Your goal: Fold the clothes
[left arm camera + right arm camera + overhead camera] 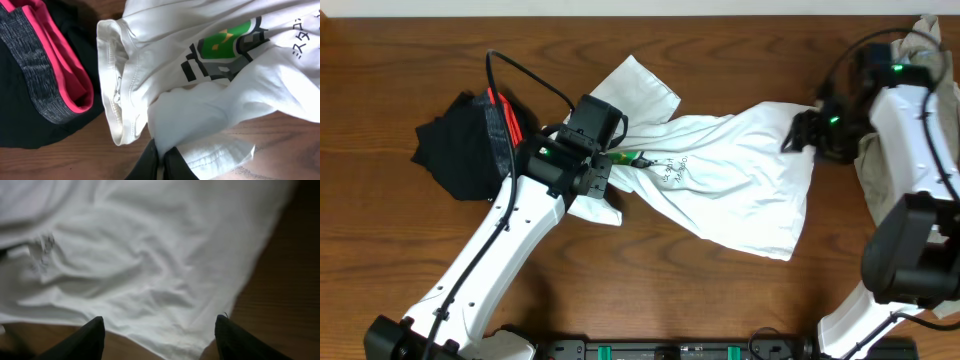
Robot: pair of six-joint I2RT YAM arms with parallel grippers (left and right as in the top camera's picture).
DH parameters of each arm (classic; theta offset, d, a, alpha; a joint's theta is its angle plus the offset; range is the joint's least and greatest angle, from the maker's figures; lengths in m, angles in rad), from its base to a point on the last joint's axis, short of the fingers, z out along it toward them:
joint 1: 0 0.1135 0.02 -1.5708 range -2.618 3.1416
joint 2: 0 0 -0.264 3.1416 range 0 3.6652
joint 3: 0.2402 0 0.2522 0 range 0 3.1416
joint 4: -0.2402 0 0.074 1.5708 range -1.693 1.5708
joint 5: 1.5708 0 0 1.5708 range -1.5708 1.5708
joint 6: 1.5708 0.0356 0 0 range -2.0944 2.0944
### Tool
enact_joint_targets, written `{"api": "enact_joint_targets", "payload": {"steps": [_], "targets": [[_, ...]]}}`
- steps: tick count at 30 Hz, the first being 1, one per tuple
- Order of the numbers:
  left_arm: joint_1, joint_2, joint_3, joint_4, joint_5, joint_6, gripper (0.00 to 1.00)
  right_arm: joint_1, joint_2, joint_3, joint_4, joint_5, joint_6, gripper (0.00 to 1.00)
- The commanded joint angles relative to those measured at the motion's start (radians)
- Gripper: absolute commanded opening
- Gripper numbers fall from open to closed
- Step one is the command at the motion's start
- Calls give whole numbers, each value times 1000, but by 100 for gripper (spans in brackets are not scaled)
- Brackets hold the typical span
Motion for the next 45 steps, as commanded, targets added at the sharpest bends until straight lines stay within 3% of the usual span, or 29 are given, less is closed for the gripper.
{"api": "enact_joint_targets", "payload": {"steps": [1, 6, 13, 17, 28, 35, 37, 40, 41, 45], "targets": [[3, -14, 13, -2, -24, -15, 6, 82, -7, -80, 25, -25, -50, 68], [3, -42, 106, -25, -85, -11, 6, 160, -7, -181, 105, -25, -34, 68], [3, -68, 293, -31, -109, 81, 6, 206, -7, -230, 118, -45, -61, 67], [3, -68, 304, 2, -193, 87, 6, 231, -7, -231, 110, -71, -66, 65], [3, -68, 304, -3, -195, 90, 6, 375, -7, -303, 222, -66, -60, 64], [3, -68, 304, -11, -195, 90, 6, 468, -7, -430, 362, 133, 123, 61], [3, -68, 304, -11, -195, 90, 6, 483, -7, -462, 410, 158, 158, 48], [3, -68, 304, -14, -195, 90, 6, 488, -7, -476, 435, 182, 215, 7], [3, -68, 304, -18, -195, 90, 7, 482, -8, -471, 430, 182, 217, 1], [3, -68, 304, -37, -196, 101, 6, 435, -45, -426, 378, 182, 216, 1]]}}
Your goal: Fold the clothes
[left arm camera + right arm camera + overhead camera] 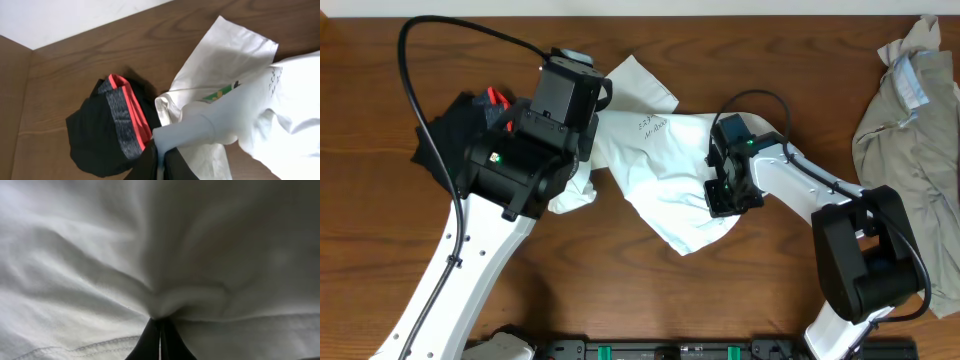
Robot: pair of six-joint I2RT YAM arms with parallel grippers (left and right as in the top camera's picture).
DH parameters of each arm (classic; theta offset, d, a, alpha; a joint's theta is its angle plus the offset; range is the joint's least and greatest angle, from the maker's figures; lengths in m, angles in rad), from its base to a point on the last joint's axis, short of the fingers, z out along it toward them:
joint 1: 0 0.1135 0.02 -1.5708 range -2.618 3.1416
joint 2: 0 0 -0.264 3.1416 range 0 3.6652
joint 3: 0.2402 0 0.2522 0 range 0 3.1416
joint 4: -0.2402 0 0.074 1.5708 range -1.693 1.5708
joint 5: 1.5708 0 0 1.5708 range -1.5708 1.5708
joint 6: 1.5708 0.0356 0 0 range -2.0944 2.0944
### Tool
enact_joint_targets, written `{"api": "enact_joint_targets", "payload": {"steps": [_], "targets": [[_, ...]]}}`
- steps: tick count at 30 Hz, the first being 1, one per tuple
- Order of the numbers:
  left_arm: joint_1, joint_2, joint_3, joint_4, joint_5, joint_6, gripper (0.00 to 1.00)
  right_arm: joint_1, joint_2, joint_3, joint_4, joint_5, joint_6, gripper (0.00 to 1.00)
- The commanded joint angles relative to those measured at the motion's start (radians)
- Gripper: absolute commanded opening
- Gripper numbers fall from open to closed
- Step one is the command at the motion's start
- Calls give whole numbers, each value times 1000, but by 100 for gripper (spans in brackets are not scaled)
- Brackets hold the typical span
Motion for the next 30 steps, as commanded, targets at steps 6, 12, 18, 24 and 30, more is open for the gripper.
{"api": "enact_joint_targets", "payload": {"steps": [6, 12, 18, 24, 30], "targets": [[3, -2, 9, -31, -24, 23, 6, -190, -141, 86, -70, -9, 46, 1], [3, -2, 9, -36, -24, 23, 6, -376, -163, 87, -43, -159, 29, 1], [3, -2, 9, -36, -24, 23, 6, -468, -105, 86, -18, -162, 27, 1], [3, -2, 9, -43, -24, 27, 6, -491, -56, 86, 20, -76, 29, 1], [3, -2, 9, -47, -24, 42, 6, -550, -52, 92, 42, -33, 47, 1]]}}
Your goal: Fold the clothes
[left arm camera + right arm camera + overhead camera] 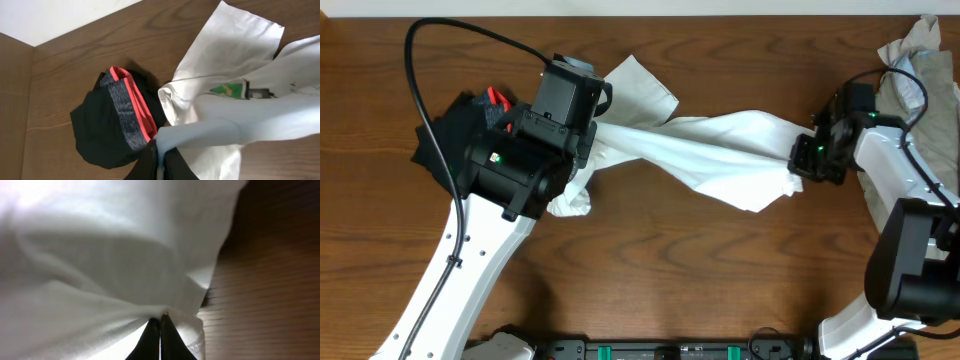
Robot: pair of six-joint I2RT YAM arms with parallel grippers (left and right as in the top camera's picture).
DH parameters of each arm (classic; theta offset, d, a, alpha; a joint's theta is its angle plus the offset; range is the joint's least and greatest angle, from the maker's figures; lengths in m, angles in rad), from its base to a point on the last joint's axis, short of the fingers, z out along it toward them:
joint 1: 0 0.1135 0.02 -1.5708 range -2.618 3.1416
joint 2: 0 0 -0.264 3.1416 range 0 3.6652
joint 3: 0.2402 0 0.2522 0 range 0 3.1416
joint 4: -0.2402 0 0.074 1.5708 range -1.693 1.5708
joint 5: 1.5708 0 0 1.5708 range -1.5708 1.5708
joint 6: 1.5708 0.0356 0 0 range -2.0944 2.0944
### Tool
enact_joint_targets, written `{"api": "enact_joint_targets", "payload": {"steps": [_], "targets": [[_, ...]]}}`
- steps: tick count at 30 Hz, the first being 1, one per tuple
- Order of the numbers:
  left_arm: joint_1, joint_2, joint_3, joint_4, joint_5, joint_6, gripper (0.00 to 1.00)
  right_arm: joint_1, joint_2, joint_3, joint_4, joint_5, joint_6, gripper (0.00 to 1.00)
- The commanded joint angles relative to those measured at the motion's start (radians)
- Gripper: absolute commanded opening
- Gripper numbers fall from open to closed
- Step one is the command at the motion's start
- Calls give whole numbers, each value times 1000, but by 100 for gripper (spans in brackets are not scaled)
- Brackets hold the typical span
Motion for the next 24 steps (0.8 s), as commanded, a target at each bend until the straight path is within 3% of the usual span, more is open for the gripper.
{"api": "enact_joint_targets", "payload": {"steps": [1, 4, 8, 10, 12, 16, 24], "targets": [[3, -2, 9, -3, -22, 18, 6, -60, 6, 11, 10, 38, 23, 1], [3, -2, 9, -2, -22, 18, 6, -109, 6, 31, 50, -50, 7, 1], [3, -2, 9, -2, -21, 18, 6, -158, 6, 60, 115, -328, -43, 2], [3, -2, 9, -2, -21, 18, 6, -164, 6, 62, 132, -413, -42, 9], [3, -2, 9, -2, -21, 18, 6, -160, 6, 62, 121, -462, -53, 25], [3, -2, 9, -2, -21, 18, 6, -120, 4, 62, 38, -486, -153, 35], [3, -2, 9, 0, -21, 18, 6, 98, -29, 62, -201, -433, -364, 36]]}}
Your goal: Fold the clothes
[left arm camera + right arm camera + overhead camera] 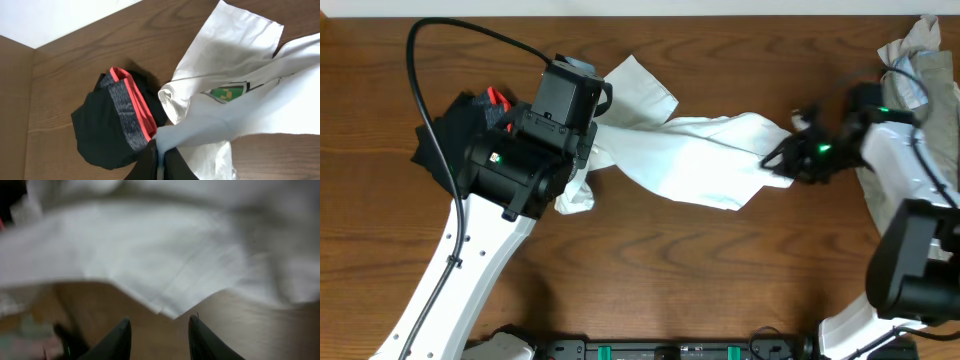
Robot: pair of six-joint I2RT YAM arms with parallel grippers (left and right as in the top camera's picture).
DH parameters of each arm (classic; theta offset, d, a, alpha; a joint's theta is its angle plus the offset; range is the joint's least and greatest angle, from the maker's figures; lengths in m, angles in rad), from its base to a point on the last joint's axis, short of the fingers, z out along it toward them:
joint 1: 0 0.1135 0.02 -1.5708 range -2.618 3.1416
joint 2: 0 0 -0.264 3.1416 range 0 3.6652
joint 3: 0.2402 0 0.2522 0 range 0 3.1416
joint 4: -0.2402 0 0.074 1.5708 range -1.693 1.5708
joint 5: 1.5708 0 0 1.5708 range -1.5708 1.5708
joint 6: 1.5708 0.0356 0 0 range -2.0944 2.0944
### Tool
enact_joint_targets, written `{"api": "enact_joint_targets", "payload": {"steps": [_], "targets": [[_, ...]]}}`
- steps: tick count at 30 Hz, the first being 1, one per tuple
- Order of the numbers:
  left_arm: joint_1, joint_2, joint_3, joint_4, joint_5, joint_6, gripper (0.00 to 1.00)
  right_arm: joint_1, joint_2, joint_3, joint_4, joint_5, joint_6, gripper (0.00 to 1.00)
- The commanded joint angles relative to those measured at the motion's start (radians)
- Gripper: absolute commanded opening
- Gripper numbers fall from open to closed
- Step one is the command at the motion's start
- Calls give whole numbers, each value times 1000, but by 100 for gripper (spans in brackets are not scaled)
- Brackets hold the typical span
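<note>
A white T-shirt (695, 160) with a green and grey print (227, 93) stretches across the table's middle, bunched and twisted. My left gripper (160, 152) is shut on a fold of it at the shirt's left end, lifted above the table. At the shirt's right end my right gripper (159, 330) stands open with bare wood between its fingers; the shirt's hem (165, 287) lies just ahead of it. In the overhead view the right gripper (790, 158) sits at the shirt's right tip.
A black garment with a red and grey band (460, 145) lies at the far left, beside the shirt. A crumpled grey-beige garment (910, 110) fills the right edge under the right arm. The left arm (500, 200) crosses the table's left half.
My right gripper has let go of the shirt's right end and now stands open. The shirt's right part has dropped and drawn slightly left. My left gripper keeps its hold, unmoved.
The shirt lay spread out, my left gripper shut on its left edge low by the table, the right one open at its right side. Then the left was raised and the right pinched cloth mid-table. It held the shirt stretched right, and now has released it.
</note>
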Motion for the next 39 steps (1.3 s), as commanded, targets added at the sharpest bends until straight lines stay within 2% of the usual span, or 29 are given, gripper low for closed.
{"api": "enact_joint_targets", "payload": {"steps": [1, 6, 10, 13, 19, 21, 22, 27, 33, 39], "targets": [[3, -2, 9, 2, -23, 3, 6, 129, -29, 13, -37, 48, -116, 36], [3, -2, 9, 10, -23, 3, 6, 337, -29, -28, 6, 349, -27, 44], [3, -2, 9, 13, -23, 3, 6, 475, -27, -85, 124, 560, 65, 60], [3, -2, 9, 13, -23, 3, 6, 537, -27, -132, 216, 688, 117, 68], [3, -2, 9, 13, -23, 3, 6, 561, -27, -205, 337, 689, 123, 67], [3, -2, 9, 13, -23, 3, 6, 561, -27, -224, 361, 691, 123, 62], [3, -2, 9, 13, -23, 3, 6, 561, -27, -229, 367, 692, 123, 57], [3, -2, 9, 13, -23, 3, 6, 561, -27, -229, 364, 691, 142, 1], [3, -4, 9, 12, -23, 3, 6, 560, -121, -153, 175, 586, 170, 1], [3, -42, 9, 12, -23, 3, 6, 531, -382, 6, -75, 423, 111, 1]]}}
